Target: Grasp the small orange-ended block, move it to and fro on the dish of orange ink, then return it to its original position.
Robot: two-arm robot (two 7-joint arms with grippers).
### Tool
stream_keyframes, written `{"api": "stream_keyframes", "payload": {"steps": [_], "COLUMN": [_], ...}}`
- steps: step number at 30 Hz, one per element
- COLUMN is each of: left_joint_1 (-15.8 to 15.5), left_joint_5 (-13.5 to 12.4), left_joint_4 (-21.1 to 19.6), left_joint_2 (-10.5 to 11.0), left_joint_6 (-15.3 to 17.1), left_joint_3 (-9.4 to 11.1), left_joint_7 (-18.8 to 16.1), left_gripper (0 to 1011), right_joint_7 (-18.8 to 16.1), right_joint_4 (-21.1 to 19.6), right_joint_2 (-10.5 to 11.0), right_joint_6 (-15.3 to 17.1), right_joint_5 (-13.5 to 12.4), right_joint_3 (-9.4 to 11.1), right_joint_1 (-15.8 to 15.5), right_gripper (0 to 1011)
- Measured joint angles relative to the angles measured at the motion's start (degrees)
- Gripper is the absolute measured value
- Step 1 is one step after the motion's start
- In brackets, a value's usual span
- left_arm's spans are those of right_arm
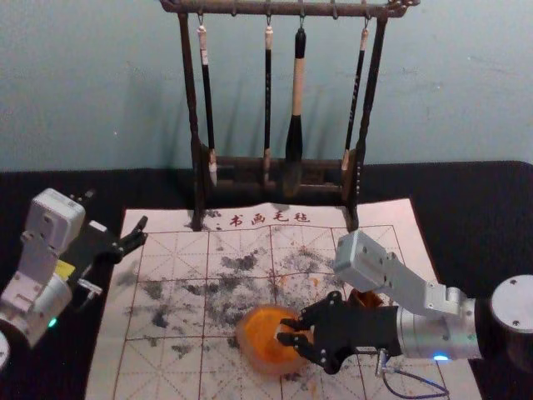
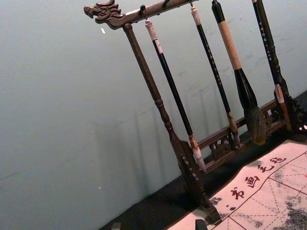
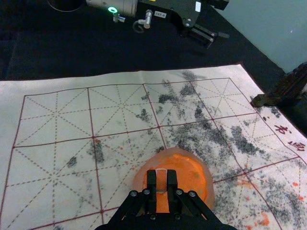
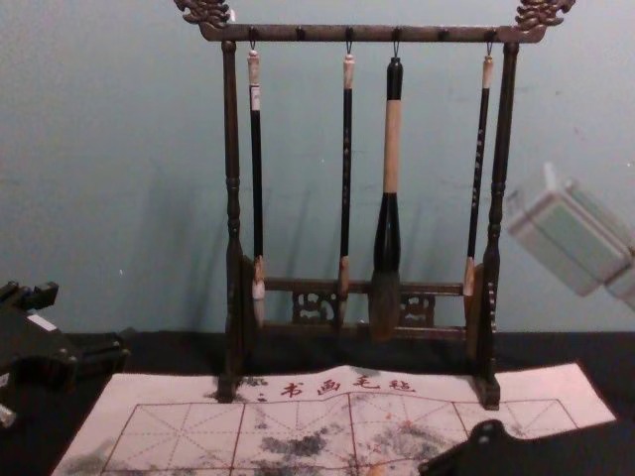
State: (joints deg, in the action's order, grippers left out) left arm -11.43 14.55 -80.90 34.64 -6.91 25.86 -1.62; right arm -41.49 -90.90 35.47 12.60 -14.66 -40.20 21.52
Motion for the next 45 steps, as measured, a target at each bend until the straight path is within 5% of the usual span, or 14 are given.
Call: {"api": "stream_keyframes", "payload": {"steps": [15,34,45], "left_joint_1": [0.0,0.0,0.0], "left_joint_5": [0.0,0.0,0.0], "left_joint_4": [0.0,0.0,0.0], "left_joint_2": [0.0,0.0,0.0], "left_joint_6": [0.0,0.0,0.0], "left_joint_3": [0.0,0.0,0.0], "left_joint_7": [0.0,0.0,0.0], "left_gripper": [1001,1002,1001], "right_joint_7": [0.9,-0.8,-1.7], "right_joint_4": [3.4,-0.2,-1.1], "right_joint_2": [-2.0,1.6,1.2], "right_joint_6": [1.3,2.3,1.7], "right_joint_5": [0.9,-0.2,-0.4], "right_joint_3": [-0.5,0.0,-1.5], "right_joint_1": [2.8,1.4,1.7], "right_gripper": [85,85,85]}}
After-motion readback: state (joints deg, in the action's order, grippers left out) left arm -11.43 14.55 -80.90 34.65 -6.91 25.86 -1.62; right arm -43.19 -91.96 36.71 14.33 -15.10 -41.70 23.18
